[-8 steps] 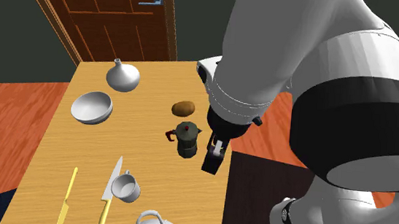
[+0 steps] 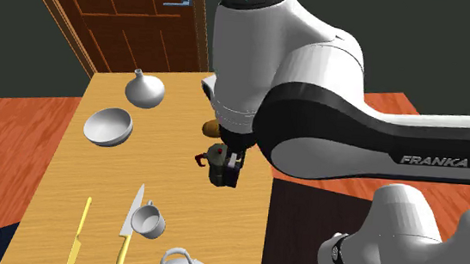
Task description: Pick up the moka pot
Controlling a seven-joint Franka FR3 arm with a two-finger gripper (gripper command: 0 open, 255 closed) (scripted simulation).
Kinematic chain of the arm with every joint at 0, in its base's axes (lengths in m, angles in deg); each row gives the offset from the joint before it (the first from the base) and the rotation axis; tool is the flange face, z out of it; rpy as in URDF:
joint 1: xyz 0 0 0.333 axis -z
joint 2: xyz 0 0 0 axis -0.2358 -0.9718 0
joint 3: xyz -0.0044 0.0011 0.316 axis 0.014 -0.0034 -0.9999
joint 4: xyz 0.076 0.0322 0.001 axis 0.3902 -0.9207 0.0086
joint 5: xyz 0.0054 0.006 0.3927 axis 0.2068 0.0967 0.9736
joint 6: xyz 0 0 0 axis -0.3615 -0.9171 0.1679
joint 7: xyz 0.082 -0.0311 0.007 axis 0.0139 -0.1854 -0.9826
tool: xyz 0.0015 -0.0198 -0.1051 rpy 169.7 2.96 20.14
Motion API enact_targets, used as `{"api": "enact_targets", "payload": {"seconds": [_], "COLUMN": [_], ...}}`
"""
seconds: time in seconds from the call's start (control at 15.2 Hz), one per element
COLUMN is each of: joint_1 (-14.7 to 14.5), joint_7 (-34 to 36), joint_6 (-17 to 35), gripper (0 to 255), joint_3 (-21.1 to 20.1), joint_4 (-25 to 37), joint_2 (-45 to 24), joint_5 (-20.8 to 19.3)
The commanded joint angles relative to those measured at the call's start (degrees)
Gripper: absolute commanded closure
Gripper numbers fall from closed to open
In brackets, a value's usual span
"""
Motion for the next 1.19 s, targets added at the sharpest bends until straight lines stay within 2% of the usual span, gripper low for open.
{"api": "enact_targets", "payload": {"seconds": [0.0,0.59,1.12], "joint_1": [-0.02,0.03,1.89], "joint_7": [-3.73,-17.94,-29.02], "joint_6": [1.75,5.92,6.96], "gripper": [0,0,0], "joint_3": [1.94,7.03,8.02], "joint_4": [1.25,10.44,22.68], "joint_2": [-4.8,-26.02,-45.92], "joint_5": [-0.74,-1.28,-0.61]}}
